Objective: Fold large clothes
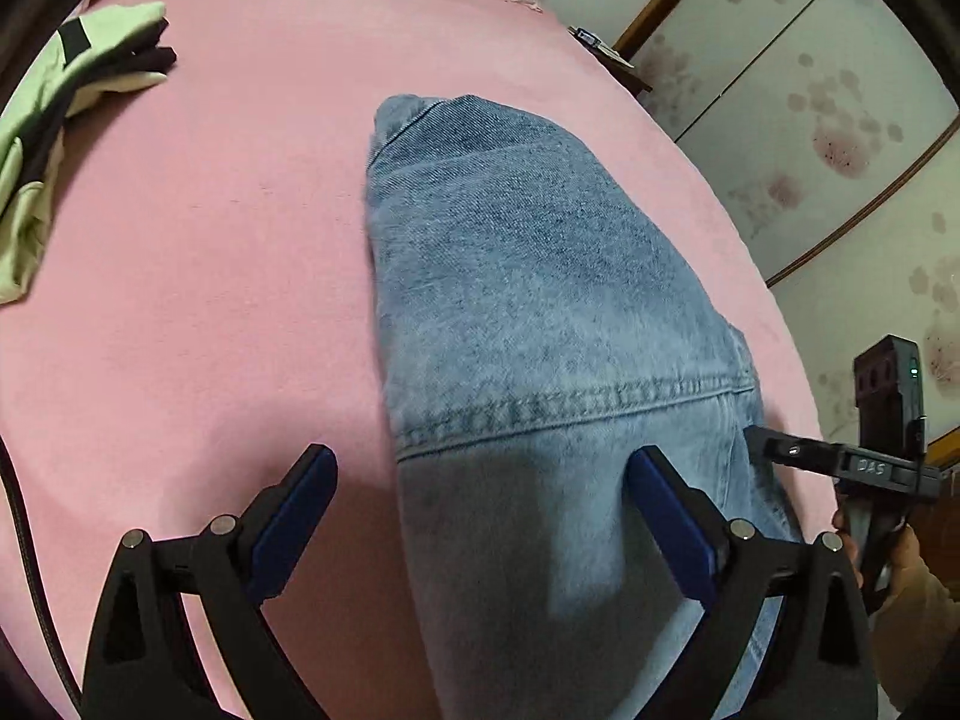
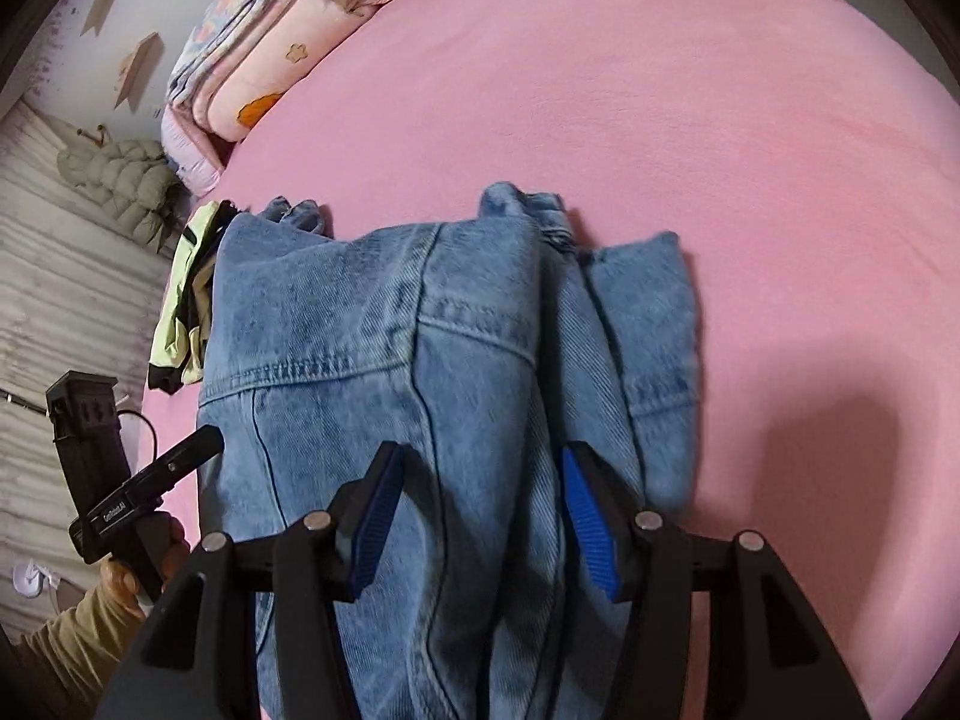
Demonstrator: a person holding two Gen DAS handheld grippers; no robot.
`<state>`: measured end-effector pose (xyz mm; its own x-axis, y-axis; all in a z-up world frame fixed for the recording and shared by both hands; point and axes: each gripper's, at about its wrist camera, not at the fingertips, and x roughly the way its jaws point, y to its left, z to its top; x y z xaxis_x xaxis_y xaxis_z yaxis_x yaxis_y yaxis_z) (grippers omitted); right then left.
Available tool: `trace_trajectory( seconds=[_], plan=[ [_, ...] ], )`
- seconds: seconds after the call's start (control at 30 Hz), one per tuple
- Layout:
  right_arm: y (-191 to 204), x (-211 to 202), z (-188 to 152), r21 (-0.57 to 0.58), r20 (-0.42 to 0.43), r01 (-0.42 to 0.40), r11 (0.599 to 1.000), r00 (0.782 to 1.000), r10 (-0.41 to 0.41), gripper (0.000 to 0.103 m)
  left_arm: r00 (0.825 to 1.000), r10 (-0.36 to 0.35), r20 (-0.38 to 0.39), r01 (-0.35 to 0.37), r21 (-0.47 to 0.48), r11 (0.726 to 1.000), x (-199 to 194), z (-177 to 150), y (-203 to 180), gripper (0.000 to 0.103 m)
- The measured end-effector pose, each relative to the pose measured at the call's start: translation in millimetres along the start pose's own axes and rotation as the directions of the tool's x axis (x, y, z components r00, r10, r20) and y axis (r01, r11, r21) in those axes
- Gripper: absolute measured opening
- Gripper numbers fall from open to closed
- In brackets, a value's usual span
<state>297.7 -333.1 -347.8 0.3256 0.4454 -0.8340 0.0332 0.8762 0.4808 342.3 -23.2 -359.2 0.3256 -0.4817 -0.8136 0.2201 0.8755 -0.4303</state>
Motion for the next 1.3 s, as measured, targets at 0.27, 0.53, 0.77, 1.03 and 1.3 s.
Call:
trace_trajectory(
  seconds=[0.27,0.53,0.77,1.03,1.3],
  plan=[
    [29,-18,0,-0.122,0.050,0.020,0.992,0.999,-0.014,0.008,0.996,0.078,-0.036,-0.076,0.063,0.995,-1,8,-39,0.092],
    [11,-57,1,-0.108,0.157,0.126,0.986,0.982,-0.108,0.008,0.989,0.149,-0.008,-0.145,0.170,0.975,-5,14,-82,0.082],
    [-26,-26,-4,-0.059,0.139,0.165,0.984,0.978,-0.156,0.009,0.954,0.292,0.061,-0.297,0.299,0.907,20,0,-114,0.081],
    [-21,-19,-5,-0.077,0.130,0.203,0.976,0.973,-0.192,0.013,0.959,0.275,0.070,-0.283,0.294,0.913,11,-2,-110,0.082],
    [4,-46,-9,-0.113,0.145,0.295,0.949,0.950,-0.278,0.018,0.970,0.238,0.044,-0.241,0.240,0.940,-11,-3,-103,0.083]
  ],
)
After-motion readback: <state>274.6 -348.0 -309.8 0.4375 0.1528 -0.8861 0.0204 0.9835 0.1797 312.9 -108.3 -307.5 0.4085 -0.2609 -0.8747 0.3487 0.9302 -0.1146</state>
